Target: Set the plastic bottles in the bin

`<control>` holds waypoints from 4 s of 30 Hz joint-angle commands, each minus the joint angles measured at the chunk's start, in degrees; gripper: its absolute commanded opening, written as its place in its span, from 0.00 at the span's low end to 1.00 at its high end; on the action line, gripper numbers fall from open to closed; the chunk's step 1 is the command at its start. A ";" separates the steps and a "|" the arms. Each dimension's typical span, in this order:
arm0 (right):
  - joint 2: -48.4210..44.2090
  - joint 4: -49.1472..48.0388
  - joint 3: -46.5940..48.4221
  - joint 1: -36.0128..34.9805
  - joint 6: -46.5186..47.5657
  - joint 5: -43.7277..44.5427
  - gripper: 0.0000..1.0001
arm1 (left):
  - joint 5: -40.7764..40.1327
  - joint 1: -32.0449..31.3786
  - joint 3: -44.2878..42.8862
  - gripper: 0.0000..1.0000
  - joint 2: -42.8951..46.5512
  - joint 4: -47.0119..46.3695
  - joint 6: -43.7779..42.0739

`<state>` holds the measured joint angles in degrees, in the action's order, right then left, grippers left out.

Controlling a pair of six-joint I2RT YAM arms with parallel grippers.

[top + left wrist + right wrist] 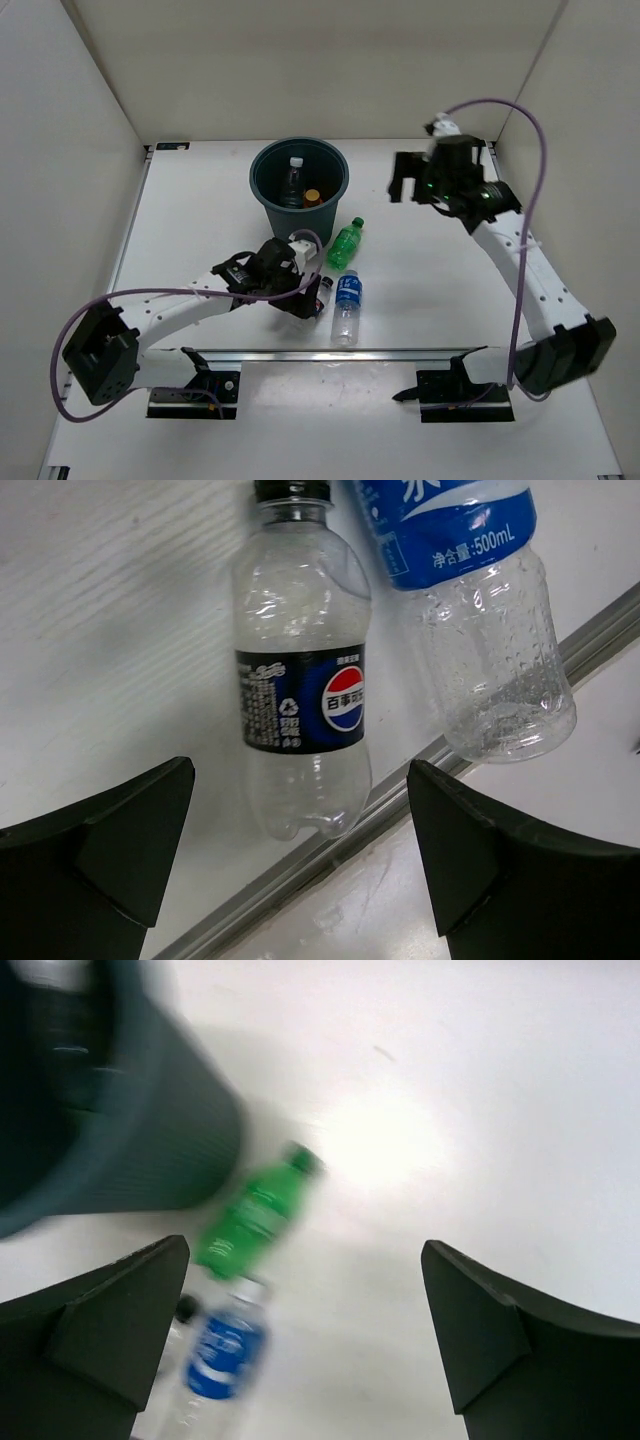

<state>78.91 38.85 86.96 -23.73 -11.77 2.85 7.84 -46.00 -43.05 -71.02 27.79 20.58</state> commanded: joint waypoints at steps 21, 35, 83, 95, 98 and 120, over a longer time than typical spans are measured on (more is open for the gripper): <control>-24.95 4.31 -36.16 22.14 -2.91 -5.49 0.99 | -3.97 -4.27 -4.22 0.37 -4.05 -0.65 -5.01; -24.52 -0.79 -39.15 18.29 -4.49 -8.31 0.99 | -1.83 2.21 -31.37 0.31 10.40 5.71 -7.04; 24.09 -36.31 -24.91 -9.58 -32.17 5.84 0.88 | -18.29 19.46 -3.45 0.98 37.62 27.05 11.85; 15.68 -37.71 -28.07 -3.10 -30.51 9.45 0.26 | -13.73 19.10 -2.13 0.98 36.05 23.45 9.93; 9.08 -37.80 -28.60 1.21 -27.62 9.02 0.23 | -11.01 18.49 -1.25 0.98 34.91 20.65 8.43; 32.52 -17.59 32.47 -14.77 -2.56 -9.36 0.59 | -1.42 13.57 1.30 0.99 21.73 1.31 -2.12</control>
<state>108.92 14.44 113.82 -37.91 -17.32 -6.55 5.45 -30.92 -38.85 -47.24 33.34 22.68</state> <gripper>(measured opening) 0.600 0.989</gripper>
